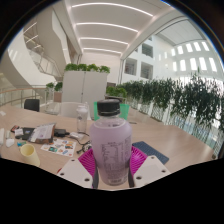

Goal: Pour water

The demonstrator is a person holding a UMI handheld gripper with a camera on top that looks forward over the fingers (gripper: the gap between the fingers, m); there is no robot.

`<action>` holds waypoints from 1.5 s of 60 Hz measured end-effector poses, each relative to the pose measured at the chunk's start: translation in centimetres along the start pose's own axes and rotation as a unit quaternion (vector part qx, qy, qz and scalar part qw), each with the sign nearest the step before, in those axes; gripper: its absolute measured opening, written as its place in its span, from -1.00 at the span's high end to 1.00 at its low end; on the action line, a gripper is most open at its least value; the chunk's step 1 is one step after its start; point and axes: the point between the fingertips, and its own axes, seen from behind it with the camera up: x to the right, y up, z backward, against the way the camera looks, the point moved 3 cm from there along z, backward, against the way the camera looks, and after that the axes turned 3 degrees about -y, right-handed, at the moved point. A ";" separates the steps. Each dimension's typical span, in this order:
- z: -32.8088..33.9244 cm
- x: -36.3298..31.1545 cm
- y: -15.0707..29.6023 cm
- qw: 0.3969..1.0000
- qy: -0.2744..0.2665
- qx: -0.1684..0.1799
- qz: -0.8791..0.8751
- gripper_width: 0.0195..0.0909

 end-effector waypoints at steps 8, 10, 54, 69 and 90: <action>-1.4 -7.0 5.9 0.981 -0.026 0.024 0.192 0.42; -2.6 -9.1 6.1 0.965 -0.039 0.028 0.256 0.41; -6.3 -25.6 2.5 0.481 -0.002 0.029 0.876 0.41; -5.8 -20.8 3.5 0.942 -0.018 -0.009 0.334 0.41; -8.1 -20.5 -6.2 0.978 0.203 -0.037 -0.013 0.10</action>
